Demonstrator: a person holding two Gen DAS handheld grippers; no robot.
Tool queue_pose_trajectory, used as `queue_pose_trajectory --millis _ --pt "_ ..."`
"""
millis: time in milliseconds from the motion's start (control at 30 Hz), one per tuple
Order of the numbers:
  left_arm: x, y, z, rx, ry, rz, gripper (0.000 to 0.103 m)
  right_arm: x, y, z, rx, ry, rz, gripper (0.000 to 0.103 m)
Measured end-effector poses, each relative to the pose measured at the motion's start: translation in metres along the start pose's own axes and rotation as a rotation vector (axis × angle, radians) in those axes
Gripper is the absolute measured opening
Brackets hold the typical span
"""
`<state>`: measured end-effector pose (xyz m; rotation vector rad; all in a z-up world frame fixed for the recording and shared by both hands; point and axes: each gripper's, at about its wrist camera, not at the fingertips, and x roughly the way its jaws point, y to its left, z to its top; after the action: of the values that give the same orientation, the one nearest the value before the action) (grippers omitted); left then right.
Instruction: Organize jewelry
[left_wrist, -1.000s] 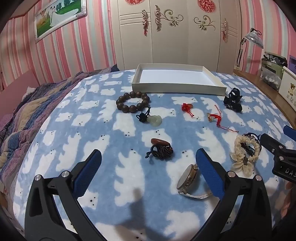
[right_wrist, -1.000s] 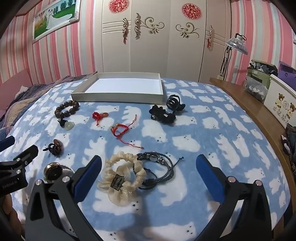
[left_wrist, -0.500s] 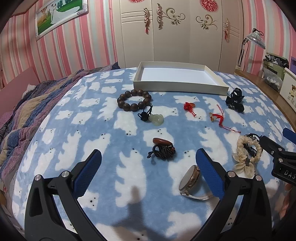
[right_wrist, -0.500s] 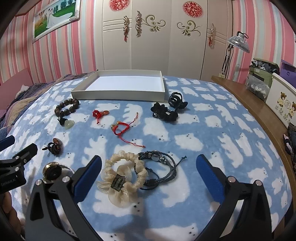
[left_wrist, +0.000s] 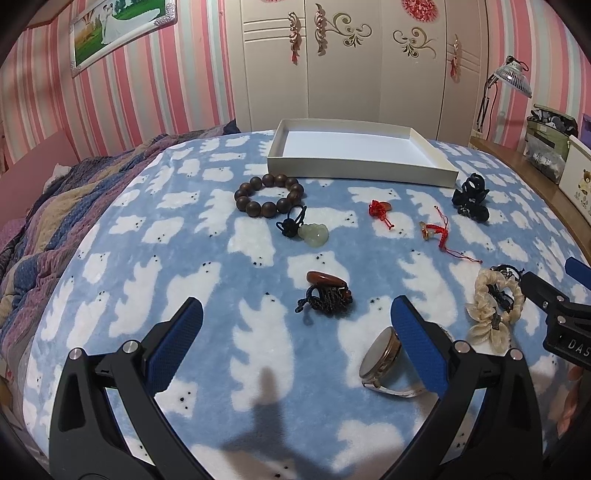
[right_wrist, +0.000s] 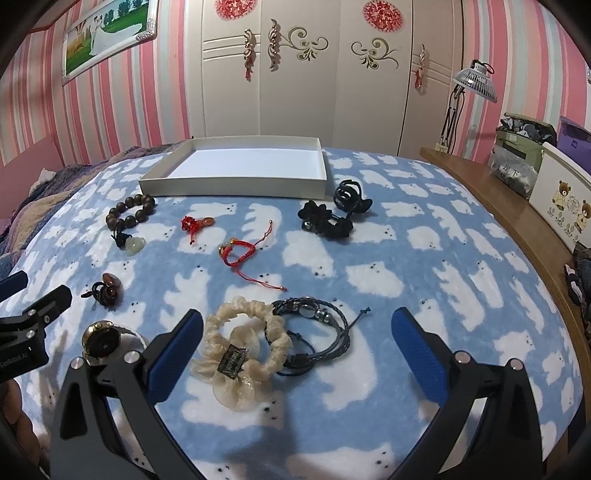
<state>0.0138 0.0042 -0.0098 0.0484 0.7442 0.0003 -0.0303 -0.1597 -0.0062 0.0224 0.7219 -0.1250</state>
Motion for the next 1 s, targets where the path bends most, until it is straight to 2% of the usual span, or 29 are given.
queue_pose_trajectory --millis 1000 --pt "0.0025 -0.0001 0.0005 0.000 0.006 0.002 0.100 0.0021 -0.0010 0.0004 0.006 0.007 -0.001 0.102"
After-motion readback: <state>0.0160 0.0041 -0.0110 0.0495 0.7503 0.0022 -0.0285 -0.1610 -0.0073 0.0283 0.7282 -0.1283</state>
